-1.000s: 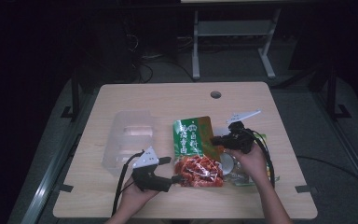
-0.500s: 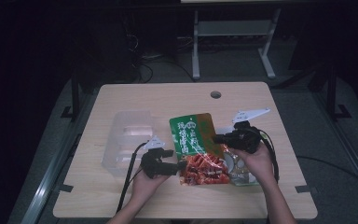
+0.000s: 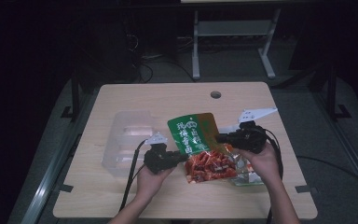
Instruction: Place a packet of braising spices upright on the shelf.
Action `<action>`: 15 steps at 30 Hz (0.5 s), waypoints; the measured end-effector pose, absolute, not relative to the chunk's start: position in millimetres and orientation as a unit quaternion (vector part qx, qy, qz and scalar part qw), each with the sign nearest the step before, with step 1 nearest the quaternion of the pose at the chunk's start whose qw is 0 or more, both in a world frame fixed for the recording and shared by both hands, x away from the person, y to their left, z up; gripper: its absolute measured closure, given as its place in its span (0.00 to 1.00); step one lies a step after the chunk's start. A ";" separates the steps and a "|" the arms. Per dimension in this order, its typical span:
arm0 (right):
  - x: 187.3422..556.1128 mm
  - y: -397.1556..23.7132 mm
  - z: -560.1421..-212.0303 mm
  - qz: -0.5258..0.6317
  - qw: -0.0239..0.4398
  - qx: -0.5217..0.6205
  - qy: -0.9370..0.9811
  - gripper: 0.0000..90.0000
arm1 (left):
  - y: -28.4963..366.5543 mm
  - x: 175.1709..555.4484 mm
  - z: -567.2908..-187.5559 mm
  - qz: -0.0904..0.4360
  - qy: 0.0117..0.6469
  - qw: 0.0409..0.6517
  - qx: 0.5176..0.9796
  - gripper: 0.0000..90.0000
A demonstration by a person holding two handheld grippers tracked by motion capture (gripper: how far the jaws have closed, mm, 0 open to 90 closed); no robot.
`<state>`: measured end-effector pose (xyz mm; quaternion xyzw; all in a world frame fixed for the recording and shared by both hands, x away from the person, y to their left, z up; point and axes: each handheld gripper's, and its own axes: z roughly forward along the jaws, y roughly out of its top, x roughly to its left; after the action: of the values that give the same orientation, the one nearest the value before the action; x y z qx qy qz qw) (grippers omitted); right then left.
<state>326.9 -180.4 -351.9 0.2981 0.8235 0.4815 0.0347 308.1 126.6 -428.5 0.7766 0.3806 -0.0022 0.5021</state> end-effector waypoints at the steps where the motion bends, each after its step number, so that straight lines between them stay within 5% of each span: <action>1: 324.8 -180.7 -349.9 0.482 0.040 0.297 0.824 1.00 | 126.7 306.4 -427.0 0.004 0.378 0.505 0.776 0.89; 6: 324.9 -184.5 -348.5 0.482 0.042 0.298 0.823 1.00 | 127.5 302.0 -420.2 0.033 0.368 0.507 0.779 0.99; 15: 327.9 -186.9 -356.9 0.478 0.036 0.299 0.825 1.00 | 127.2 295.8 -414.7 0.077 0.336 0.493 0.799 1.00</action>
<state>327.9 -186.9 -356.9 0.2987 0.8251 0.4782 0.0357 295.8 127.2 -414.7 0.7992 0.3356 0.0766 0.4928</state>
